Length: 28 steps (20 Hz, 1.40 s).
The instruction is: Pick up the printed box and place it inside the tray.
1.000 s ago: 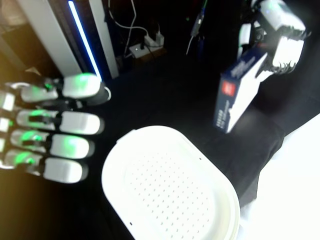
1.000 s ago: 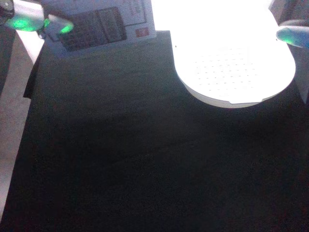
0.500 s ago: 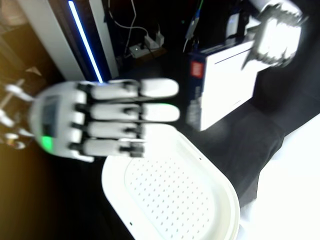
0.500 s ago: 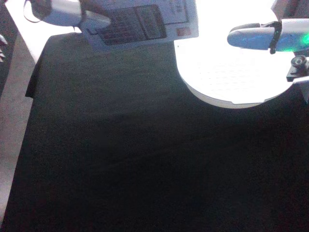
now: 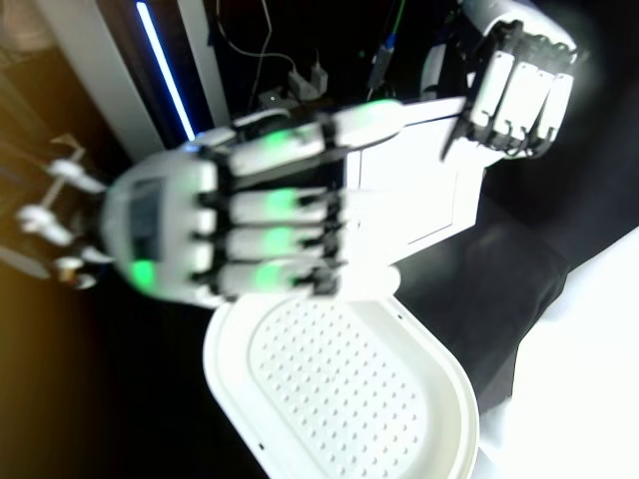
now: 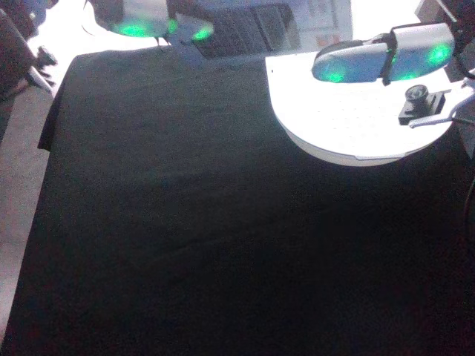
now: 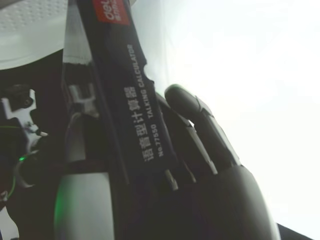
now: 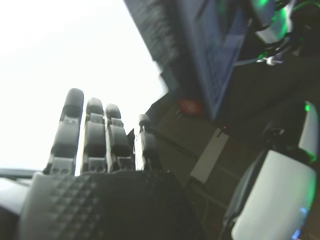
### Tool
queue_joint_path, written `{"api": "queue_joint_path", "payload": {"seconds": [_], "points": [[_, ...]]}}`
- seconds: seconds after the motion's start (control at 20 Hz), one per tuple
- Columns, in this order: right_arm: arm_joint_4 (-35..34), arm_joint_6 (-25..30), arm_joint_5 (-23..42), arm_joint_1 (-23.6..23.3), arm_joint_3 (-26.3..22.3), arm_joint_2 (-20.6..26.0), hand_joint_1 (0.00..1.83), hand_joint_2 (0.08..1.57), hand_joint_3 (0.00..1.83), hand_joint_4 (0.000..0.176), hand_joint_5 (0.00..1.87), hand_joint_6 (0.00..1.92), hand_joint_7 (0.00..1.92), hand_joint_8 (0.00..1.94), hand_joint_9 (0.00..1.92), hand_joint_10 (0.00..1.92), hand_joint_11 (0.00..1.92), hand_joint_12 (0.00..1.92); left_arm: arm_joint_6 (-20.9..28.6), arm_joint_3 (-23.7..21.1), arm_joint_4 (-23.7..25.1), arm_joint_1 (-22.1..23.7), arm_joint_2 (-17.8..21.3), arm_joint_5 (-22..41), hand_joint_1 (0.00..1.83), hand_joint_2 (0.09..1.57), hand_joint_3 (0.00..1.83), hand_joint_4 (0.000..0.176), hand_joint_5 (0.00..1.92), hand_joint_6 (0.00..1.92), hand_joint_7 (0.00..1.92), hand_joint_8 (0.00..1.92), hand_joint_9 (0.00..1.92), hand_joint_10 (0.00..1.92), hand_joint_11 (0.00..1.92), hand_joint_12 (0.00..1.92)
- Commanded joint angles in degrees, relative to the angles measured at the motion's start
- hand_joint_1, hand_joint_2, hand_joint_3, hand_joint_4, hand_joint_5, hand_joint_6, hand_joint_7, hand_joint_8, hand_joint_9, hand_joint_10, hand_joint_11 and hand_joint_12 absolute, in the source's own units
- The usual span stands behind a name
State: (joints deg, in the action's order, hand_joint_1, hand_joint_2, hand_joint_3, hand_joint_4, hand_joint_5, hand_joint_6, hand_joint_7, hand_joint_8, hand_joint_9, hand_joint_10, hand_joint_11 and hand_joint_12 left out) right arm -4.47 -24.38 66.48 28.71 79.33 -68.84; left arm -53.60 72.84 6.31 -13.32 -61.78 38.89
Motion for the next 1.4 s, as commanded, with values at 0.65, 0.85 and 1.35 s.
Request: {"api": "queue_joint_path", "payload": {"seconds": [0.65,0.85,1.35], "points": [[-1.85,0.49,7.77,-1.26,0.59,-0.16,1.27,1.01,0.0,0.0,1.16,0.65,1.31,0.49,1.24,0.6,0.95,1.35,0.14,0.49,-1.11,-0.29,-1.75,9.83,1.28,1.09,0.01,0.0,0.93,0.87,1.14,0.9,1.16,0.83,1.02,1.27],[-1.94,0.49,8.51,-1.48,0.59,-0.13,1.29,1.0,0.0,0.0,1.24,0.4,1.32,0.56,1.25,0.75,0.99,1.4,0.41,0.51,-1.06,-0.3,-1.63,10.22,0.16,1.24,0.0,0.0,0.27,0.05,0.32,0.03,0.33,0.02,0.14,0.45],[0.7,-0.67,7.66,-2.95,0.57,4.77,1.19,1.03,0.0,0.0,1.16,0.67,1.41,0.14,1.2,0.98,0.99,1.57,2.41,0.32,-1.99,-1.32,1.45,11.69,0.01,0.94,0.01,0.176,0.0,0.0,0.0,0.0,0.0,0.0,0.0,0.0]]}}
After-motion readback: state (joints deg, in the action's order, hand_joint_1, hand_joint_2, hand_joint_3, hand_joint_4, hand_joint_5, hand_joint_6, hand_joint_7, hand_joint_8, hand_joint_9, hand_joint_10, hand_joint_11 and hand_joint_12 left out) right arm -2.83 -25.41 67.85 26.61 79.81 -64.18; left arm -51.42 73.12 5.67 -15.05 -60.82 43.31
